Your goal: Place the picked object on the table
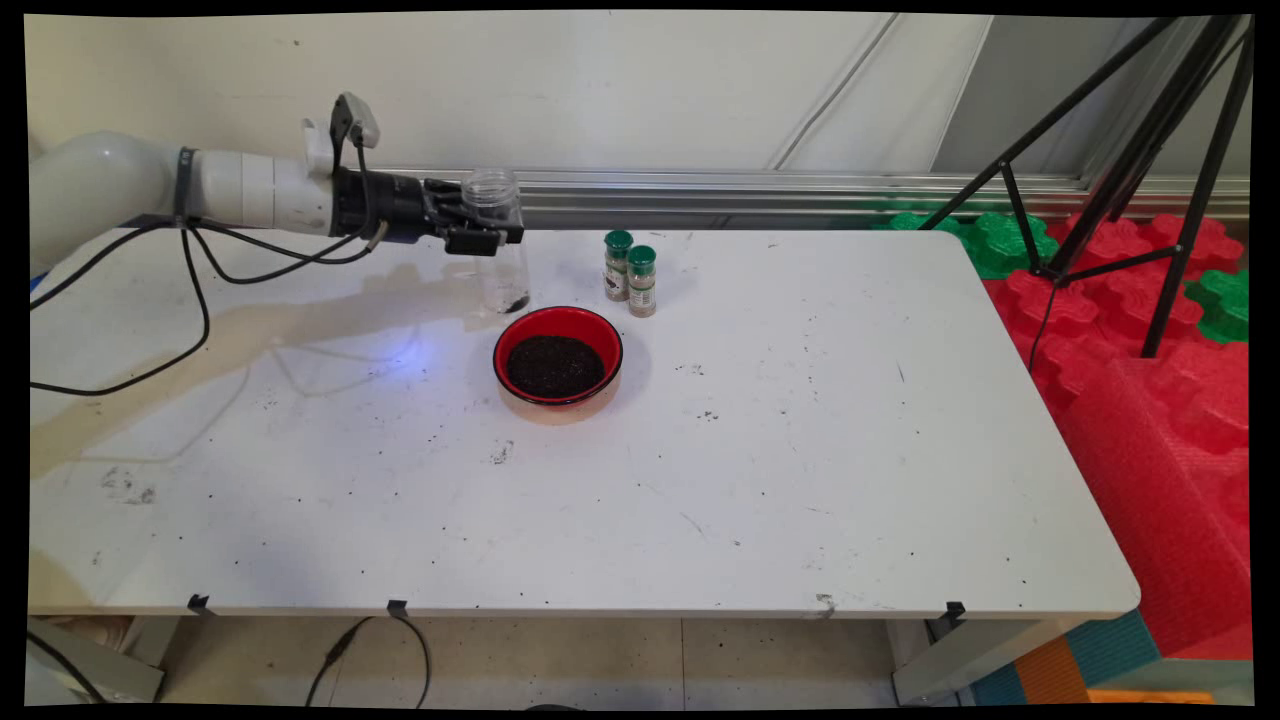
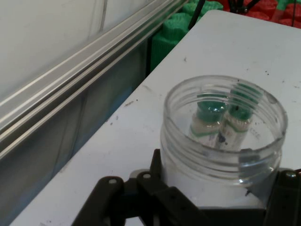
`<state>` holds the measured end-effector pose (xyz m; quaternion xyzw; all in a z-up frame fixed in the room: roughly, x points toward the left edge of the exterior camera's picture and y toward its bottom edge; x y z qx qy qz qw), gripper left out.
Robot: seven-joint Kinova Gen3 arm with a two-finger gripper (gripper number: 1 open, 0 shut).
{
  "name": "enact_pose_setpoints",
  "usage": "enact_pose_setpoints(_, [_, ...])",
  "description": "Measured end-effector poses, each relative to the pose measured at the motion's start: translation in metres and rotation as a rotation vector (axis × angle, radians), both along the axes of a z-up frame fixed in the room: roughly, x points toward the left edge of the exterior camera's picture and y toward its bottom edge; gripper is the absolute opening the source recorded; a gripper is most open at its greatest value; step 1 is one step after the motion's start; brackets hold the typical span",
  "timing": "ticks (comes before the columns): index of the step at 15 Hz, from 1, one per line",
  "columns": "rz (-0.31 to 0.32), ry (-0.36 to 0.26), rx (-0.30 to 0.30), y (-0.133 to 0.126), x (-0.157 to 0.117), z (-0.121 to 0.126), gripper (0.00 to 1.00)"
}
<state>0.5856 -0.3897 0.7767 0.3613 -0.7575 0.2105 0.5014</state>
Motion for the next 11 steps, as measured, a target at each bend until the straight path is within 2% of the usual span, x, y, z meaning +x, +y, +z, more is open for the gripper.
enact_pose_setpoints(8, [0.013,-0.003,0.013,-0.006,-0.005,-0.012,0.00])
enact_pose_setpoints(9, [0.014,-0.004,0.015,-0.007,-0.005,-0.014,1.00])
enact_pose_setpoints(11, [0.018,-0.007,0.016,-0.007,-0.005,-0.016,1.00])
